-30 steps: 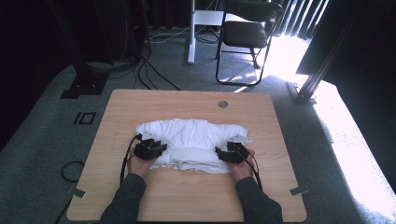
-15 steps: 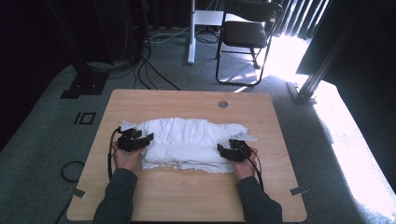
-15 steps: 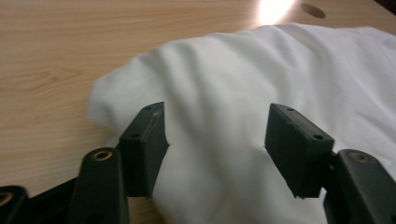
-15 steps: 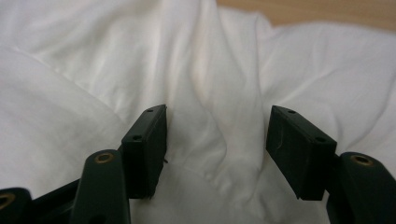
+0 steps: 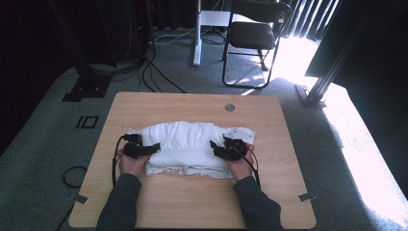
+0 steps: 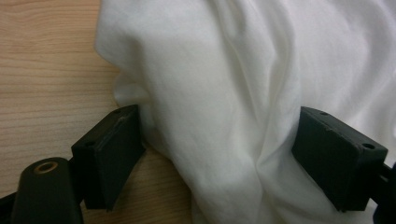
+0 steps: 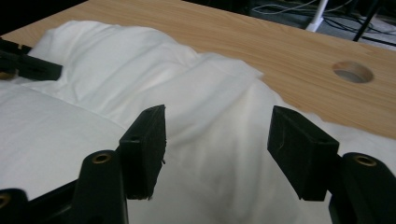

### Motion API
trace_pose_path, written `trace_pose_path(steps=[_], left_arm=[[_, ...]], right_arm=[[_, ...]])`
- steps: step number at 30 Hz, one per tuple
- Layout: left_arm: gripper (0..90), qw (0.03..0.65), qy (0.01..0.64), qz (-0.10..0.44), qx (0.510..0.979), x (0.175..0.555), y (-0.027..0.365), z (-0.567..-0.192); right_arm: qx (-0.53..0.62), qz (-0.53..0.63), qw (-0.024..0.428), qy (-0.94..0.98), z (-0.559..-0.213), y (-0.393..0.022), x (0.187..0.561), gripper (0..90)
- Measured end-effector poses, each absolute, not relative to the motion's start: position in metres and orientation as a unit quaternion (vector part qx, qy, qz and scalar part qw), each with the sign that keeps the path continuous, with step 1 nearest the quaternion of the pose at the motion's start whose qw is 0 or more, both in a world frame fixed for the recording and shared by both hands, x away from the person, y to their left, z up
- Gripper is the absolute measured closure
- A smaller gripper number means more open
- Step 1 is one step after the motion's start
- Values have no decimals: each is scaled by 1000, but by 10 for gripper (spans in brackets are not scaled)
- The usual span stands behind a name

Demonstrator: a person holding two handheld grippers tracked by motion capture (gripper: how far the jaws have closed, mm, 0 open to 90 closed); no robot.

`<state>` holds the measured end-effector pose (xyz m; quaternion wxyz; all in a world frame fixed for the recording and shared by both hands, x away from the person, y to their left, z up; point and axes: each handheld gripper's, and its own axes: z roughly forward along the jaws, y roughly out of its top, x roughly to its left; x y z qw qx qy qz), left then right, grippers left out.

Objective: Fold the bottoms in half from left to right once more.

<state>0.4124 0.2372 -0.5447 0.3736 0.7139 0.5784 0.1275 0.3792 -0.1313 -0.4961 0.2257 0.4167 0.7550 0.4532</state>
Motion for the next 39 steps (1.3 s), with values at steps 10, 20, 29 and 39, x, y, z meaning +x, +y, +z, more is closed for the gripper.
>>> trace_pose_path(steps=[10, 20, 29, 39], left_arm=[[719, 390, 555, 73, 731, 409, 232, -547], [833, 397, 560, 113, 718, 410, 247, -527], [837, 446, 540, 122, 703, 404, 250, -493], [838, 502, 479, 130, 708, 405, 225, -433]], right_arm=[[397, 442, 217, 775, -499, -107, 390, 469], [394, 434, 206, 783, -505, -120, 387, 488], [386, 384, 177, 820, -533, -99, 392, 494], [391, 386, 168, 819, -548, -81, 395, 497]])
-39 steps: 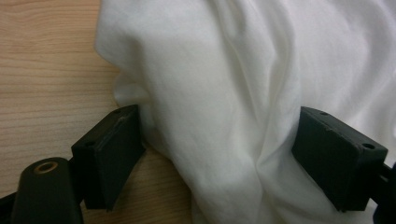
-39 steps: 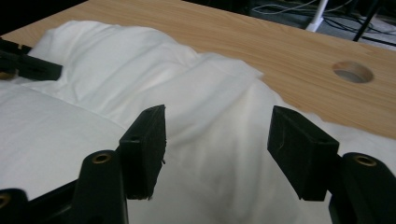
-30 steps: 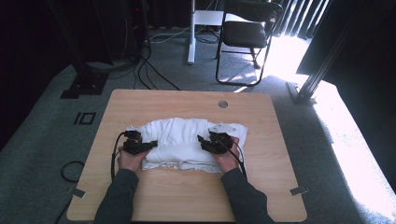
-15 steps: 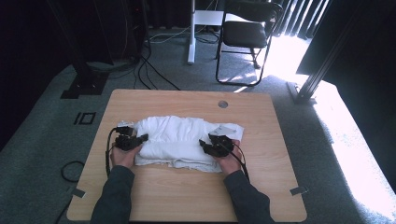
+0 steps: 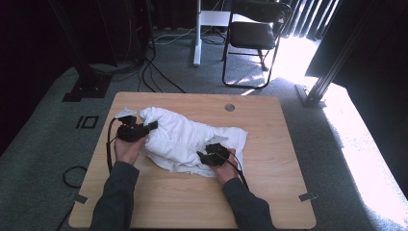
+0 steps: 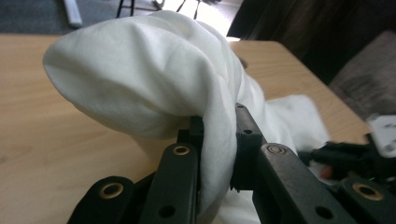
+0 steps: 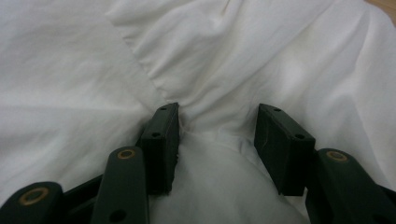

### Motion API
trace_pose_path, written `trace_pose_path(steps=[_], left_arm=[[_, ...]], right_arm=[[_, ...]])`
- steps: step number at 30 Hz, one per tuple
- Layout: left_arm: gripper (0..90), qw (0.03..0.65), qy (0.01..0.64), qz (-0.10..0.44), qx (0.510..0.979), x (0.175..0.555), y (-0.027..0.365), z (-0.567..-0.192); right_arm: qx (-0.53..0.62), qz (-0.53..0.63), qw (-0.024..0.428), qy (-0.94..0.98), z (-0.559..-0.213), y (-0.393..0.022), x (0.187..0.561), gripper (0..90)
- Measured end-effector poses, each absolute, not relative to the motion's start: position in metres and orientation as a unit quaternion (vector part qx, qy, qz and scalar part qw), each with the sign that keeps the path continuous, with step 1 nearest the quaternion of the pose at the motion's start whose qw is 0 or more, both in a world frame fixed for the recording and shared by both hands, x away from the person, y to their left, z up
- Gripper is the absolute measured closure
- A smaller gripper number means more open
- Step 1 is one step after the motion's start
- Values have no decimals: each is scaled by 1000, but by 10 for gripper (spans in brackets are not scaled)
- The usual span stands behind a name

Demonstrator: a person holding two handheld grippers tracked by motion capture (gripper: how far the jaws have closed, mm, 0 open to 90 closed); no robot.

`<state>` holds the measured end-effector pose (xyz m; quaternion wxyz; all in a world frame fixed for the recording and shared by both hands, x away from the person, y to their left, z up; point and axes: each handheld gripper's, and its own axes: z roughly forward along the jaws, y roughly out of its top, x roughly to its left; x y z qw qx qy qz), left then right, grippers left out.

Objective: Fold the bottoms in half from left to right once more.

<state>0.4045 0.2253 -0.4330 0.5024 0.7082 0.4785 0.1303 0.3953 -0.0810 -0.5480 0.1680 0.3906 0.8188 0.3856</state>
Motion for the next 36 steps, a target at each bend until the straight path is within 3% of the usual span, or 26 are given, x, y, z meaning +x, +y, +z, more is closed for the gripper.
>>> trace_pose_path(steps=[14, 18, 21, 27, 30, 36], left_arm=[[838, 520, 422, 116, 734, 410, 173, -411], [837, 511, 420, 120, 740, 412, 167, -414], [837, 508, 422, 123, 741, 412, 168, -414], [837, 507, 425, 127, 739, 411, 173, -412], [836, 508, 423, 125, 740, 411, 169, -411], [836, 512, 396, 109, 754, 411, 135, -410]], right_arm=[[396, 400, 177, 807, -552, -45, 397, 497], [397, 411, 163, 804, -544, -38, 395, 423], [391, 432, 150, 799, -529, -53, 389, 364], [389, 423, 218, 789, -507, -103, 378, 380], [419, 394, 210, 791, -519, -138, 382, 388], [446, 375, 182, 792, -558, -145, 385, 390]])
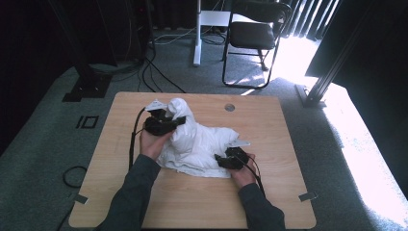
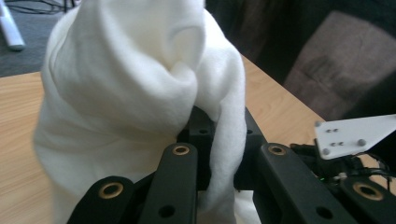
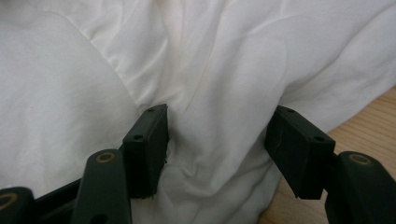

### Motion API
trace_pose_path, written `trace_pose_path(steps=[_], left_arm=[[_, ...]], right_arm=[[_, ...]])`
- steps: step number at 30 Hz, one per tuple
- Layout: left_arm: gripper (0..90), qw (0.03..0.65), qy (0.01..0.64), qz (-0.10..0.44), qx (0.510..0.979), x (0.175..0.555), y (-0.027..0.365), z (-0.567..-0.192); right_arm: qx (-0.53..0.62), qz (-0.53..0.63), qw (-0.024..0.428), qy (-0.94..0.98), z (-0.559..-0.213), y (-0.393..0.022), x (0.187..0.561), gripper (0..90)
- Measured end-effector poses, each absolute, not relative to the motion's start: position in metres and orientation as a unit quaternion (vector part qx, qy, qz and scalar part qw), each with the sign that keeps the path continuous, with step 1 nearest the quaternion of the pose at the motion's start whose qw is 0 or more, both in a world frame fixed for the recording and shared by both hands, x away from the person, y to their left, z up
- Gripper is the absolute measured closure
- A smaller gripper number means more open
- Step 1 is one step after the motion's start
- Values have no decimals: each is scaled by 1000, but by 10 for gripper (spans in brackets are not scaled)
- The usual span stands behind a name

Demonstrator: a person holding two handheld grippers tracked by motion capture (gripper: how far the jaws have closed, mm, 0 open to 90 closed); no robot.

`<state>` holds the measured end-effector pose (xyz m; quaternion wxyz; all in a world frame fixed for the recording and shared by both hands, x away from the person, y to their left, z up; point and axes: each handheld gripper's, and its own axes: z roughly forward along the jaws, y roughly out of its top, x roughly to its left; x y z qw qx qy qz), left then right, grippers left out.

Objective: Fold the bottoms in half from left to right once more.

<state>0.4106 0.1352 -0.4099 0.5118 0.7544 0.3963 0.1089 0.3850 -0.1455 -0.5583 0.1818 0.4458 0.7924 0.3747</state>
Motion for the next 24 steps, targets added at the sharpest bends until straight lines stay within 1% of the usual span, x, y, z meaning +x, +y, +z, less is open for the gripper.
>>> trace_pose_path(steps=[1, 3, 7, 11, 13, 15, 19, 22, 24], left_arm=[[836, 512, 396, 109, 754, 411, 135, -410], [836, 509, 384, 99, 764, 410, 116, -414], [835, 497, 359, 86, 785, 406, 80, -425], [835, 485, 333, 72, 805, 405, 44, -447], [834, 479, 328, 69, 811, 407, 33, -460], [833, 478, 332, 63, 811, 409, 28, -471], [832, 461, 337, 62, 819, 412, 24, -490], [830, 446, 328, 74, 830, 410, 18, -503], [829, 438, 334, 73, 831, 409, 15, -513]], right_arm=[[446, 375, 182, 792, -558, -145, 385, 390], [441, 375, 186, 794, -559, -142, 384, 408], [437, 385, 187, 791, -561, -142, 383, 408], [434, 386, 186, 793, -561, -141, 383, 408], [431, 388, 183, 794, -561, -142, 384, 408], [428, 390, 178, 796, -561, -143, 383, 406], [439, 385, 164, 795, -556, -160, 380, 360], [450, 384, 173, 787, -550, -179, 375, 347], [465, 380, 191, 777, -543, -193, 373, 348]])
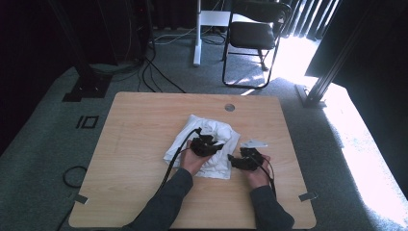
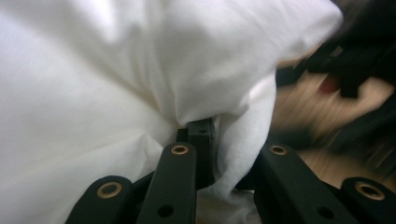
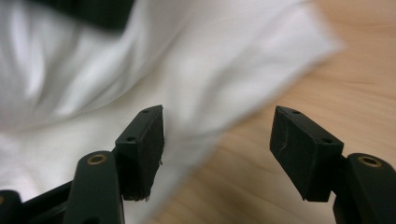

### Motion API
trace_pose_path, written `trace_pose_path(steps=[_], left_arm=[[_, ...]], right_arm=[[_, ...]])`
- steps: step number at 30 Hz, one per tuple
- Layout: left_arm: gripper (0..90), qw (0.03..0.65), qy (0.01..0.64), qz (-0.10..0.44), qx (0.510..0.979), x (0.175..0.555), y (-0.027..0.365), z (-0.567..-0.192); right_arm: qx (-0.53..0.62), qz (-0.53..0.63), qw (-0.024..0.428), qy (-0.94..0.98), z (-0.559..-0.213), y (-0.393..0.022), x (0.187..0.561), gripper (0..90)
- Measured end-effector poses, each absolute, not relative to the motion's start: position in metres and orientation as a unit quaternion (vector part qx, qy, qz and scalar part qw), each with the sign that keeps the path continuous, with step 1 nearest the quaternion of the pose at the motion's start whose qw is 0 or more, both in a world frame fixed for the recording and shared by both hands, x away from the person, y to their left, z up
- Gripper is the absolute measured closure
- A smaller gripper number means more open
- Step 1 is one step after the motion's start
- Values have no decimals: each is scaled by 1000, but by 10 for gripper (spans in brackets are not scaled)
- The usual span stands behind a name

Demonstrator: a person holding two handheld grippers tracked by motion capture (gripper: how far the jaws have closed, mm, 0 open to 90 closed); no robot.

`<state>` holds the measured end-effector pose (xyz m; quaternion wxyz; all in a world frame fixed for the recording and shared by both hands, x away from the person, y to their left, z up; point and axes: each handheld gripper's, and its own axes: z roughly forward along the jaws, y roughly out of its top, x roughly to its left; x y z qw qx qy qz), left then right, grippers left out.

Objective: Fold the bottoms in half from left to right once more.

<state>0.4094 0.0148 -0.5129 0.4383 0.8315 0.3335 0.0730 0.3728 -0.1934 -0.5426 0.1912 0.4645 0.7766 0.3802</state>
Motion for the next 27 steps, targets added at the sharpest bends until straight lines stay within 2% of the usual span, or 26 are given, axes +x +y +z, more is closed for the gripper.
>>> trace_pose_path(steps=[6, 11, 15, 21, 27], left_arm=[[829, 411, 322, 99, 847, 405, 4, -525], [827, 404, 319, 113, 850, 402, -1, -528], [823, 403, 317, 120, 850, 399, -2, -529], [793, 410, 320, 112, 847, 396, -1, -529], [656, 428, 305, 92, 846, 385, 5, -517]], right_arm=[[490, 424, 213, 732, -514, -219, 372, 338], [473, 457, 220, 721, -490, -208, 378, 317], [465, 475, 204, 719, -482, -193, 386, 305], [469, 450, 184, 737, -498, -177, 407, 314], [483, 424, 174, 746, -513, -181, 421, 427]])
